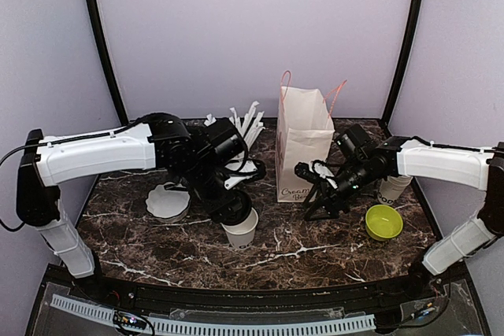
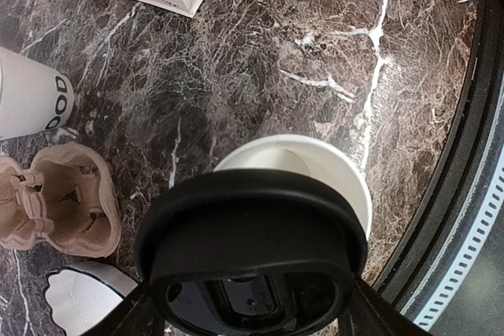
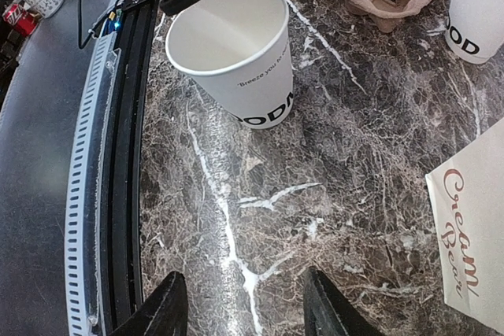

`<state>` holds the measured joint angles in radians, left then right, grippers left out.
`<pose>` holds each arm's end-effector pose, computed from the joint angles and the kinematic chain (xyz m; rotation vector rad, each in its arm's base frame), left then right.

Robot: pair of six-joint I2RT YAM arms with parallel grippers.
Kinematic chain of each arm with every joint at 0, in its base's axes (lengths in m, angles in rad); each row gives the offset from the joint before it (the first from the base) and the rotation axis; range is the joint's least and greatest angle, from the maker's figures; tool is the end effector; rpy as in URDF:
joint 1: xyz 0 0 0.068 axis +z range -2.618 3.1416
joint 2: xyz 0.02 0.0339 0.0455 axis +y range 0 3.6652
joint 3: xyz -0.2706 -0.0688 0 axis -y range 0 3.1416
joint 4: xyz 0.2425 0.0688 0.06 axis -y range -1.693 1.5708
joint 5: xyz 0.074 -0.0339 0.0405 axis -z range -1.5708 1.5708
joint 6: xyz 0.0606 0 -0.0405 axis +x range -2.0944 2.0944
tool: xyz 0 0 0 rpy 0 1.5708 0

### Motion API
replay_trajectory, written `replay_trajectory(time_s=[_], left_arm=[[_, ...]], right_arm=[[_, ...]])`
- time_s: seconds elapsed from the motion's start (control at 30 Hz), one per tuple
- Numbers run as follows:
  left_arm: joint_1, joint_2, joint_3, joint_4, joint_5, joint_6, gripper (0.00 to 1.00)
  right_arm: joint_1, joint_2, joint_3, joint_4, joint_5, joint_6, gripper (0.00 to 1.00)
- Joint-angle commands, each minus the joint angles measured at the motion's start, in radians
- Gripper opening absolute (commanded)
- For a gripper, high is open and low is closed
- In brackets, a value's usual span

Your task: Pack the takeout coffee

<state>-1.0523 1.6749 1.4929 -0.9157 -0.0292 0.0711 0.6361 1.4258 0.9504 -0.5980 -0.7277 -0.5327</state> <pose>0.1793 -0.3108 0.2780 1.4289 2.2884 -0.2717 0.2020 0.1993 0.2188 -1.5910 1.9642 0.9898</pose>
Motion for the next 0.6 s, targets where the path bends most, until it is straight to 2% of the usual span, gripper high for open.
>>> replay_trajectory(time_s=[0.0,0.2,0.57], left_arm=[[-0.005,0.029,0.049,-0.054,0.016,0.022,0.71],[-0.004,0.064,0.086,-0.103,0.016,0.013,0.72],[-0.005,0.092,0.103,-0.098,0.069,0.018,0.72]], right_arm=[[0.011,0.001,-0.007,0.006,0.002,-0.016,0.5],[0.013,0.002,-0.005,-0.001,0.003,-0.022,0.5],[0.016,0.01,-0.004,-0.01,0.011,-0.03,0.5]])
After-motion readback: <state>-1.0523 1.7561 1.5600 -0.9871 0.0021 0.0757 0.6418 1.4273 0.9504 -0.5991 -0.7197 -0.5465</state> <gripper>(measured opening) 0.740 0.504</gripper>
